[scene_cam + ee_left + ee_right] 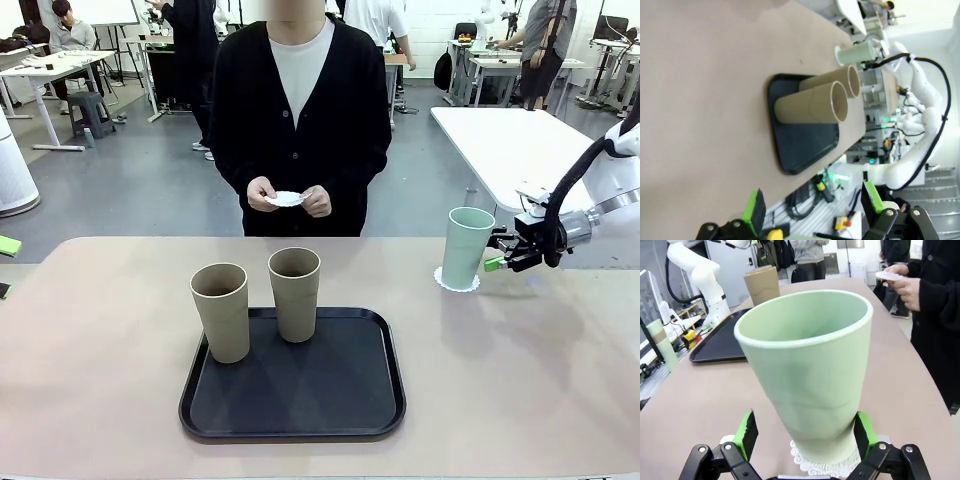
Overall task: Place coasters on the table and set cups on them.
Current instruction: Pick up one Reusable plastic cup and place it on a coaster set by the human.
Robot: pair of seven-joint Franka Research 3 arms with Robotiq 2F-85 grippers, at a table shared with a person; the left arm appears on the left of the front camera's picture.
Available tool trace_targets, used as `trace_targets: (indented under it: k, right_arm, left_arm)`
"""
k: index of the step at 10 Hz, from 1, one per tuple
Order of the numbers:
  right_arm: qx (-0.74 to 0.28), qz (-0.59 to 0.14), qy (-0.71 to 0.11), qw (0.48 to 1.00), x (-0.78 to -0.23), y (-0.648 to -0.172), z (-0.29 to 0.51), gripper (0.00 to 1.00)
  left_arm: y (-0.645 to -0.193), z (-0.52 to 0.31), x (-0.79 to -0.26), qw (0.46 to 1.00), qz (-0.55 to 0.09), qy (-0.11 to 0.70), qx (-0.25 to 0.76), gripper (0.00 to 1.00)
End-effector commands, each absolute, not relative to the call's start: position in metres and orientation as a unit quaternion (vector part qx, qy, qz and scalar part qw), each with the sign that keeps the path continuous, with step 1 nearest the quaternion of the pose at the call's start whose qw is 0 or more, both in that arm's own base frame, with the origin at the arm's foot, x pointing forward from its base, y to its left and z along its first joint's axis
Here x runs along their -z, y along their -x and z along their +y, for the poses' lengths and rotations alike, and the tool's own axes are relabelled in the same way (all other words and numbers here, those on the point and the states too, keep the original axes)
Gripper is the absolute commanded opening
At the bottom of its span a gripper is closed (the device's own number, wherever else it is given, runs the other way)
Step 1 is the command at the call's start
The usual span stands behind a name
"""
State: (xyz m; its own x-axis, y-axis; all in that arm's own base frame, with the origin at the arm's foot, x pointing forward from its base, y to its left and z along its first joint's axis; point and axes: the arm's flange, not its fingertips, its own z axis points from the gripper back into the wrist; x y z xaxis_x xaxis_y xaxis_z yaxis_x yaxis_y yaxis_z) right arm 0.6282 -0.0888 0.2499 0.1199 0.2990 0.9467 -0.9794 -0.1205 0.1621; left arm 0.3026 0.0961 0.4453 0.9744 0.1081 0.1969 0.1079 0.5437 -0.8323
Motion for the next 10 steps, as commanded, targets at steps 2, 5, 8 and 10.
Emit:
trace_targets:
  k: [2, 5, 8, 10]
  right_arm:
    - [-0.577, -0.289, -0.414, 0.642, -0.278, -0.607, -0.116, 1.0]
    - [-0.518, -0.283, -0.296, 0.751, -0.364, -0.552, -0.123, 1.0]
    - [-0.37, -0.192, -0.264, 0.87, -0.442, -0.504, -0.087, 1.0]
    - [-0.304, -0.123, -0.25, 0.911, -0.482, -0.484, -0.057, 1.0]
  left_arm:
    - [-0.304, 0.095, -0.445, 0.868, -0.119, 0.482, 0.005, 1.0]
    - [-0.304, 0.095, -0.445, 0.868, -0.119, 0.482, 0.005, 1.0]
    - [-0.304, 0.095, -0.445, 0.868, -0.119, 0.482, 0.005, 1.0]
    - [-0.304, 0.095, -0.445, 0.868, -0.119, 0.482, 0.005, 1.0]
